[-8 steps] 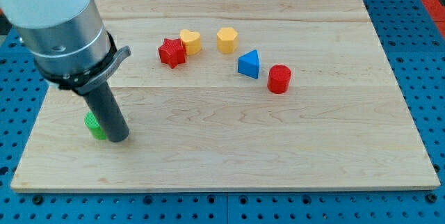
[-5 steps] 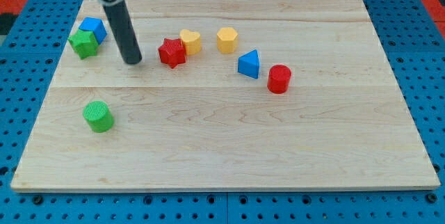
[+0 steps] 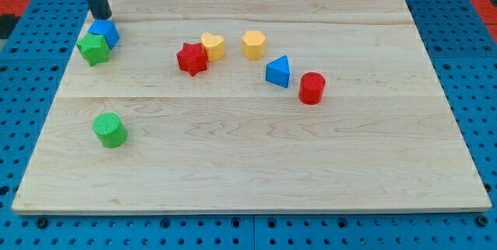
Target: Move the blue cube to the bottom center
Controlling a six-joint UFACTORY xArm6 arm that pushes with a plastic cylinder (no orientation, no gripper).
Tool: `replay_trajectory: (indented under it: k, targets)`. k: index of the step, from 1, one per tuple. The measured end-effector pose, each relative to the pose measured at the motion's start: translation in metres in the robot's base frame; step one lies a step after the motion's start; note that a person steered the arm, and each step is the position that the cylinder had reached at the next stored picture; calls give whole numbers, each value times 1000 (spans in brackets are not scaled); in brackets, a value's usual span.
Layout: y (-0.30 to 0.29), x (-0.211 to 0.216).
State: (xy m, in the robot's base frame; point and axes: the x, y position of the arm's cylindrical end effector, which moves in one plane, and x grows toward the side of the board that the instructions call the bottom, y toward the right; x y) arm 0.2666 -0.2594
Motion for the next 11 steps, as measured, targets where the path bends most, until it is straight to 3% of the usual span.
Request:
replay_trajectory:
  k: [3, 6, 11]
  targets:
    - [6, 69]
    - [17, 70]
    - [115, 155]
